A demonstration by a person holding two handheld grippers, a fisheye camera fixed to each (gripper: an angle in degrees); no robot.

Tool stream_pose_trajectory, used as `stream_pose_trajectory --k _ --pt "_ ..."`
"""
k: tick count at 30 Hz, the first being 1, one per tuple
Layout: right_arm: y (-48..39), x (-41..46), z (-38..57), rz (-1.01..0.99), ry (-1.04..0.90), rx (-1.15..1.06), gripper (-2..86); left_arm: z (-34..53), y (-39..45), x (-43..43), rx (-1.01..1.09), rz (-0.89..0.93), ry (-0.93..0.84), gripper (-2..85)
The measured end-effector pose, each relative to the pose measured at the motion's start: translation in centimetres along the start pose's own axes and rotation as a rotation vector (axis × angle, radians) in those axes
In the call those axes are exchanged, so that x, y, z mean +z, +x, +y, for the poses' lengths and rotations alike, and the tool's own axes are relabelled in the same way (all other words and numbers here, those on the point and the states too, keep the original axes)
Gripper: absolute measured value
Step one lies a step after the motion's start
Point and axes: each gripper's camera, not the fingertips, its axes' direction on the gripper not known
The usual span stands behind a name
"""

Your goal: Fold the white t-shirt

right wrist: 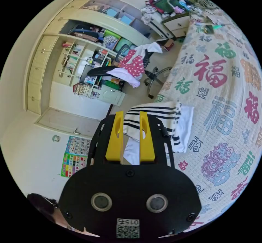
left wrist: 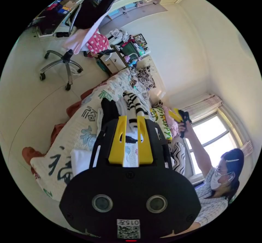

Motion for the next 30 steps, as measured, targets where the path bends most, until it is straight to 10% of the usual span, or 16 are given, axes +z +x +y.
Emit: stream_pose_trajectory --k 10,20,30 --pt "-8.3 7.5 5.2 0.047 -0.277 -0.293 9.5 13.7 -0.6 -3.4 0.048 -0.326 -0.153 10.0" --pt "3.8 19.4 18.9 0.049 -0.671 -0.034 10.8 22.6 0.2 -5.9 0.074 -0.568 0.019 12.3" --pt "3.2 14.6 23.2 -0.132 -0.56 -0.006 -0.3 24.9 -1.5 -3.1 0.038 -0.366 -0.064 6.3"
